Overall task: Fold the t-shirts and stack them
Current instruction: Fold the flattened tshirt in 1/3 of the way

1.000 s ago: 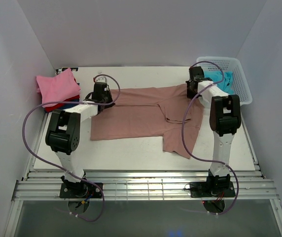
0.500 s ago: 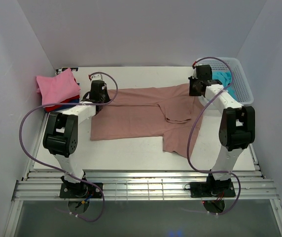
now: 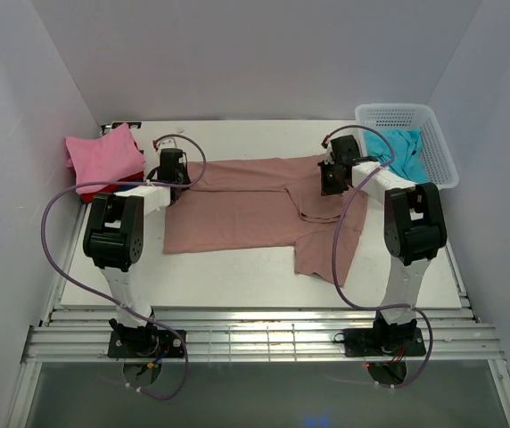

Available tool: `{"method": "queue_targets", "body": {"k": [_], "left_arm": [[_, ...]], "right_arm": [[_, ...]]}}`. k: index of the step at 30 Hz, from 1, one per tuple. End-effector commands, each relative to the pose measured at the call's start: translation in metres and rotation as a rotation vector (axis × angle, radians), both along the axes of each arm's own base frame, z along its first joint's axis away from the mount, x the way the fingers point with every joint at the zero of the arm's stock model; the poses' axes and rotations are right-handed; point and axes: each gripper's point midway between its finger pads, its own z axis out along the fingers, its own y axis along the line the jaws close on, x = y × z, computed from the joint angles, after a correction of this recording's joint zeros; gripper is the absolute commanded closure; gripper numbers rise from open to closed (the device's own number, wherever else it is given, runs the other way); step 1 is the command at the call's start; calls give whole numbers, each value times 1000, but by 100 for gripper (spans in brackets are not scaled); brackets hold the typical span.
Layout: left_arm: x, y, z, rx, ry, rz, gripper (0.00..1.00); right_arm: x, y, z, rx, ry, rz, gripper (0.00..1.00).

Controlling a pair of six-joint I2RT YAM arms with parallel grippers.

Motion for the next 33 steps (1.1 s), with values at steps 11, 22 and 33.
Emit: {"method": "queue_targets", "body": {"k": [11,22,33], "left_arm": [[-36,14,11,-3,-6,63,100],[-42,41,1,40,26,128,100],[-33,34,34,-87,-99,105,100]], "right_arm": [[-5,8,-5,-6,15,6,92],[-8,-8,-20,-96,50,-36,92],[-11,-15,-34,-139,101,-52,92]]}}
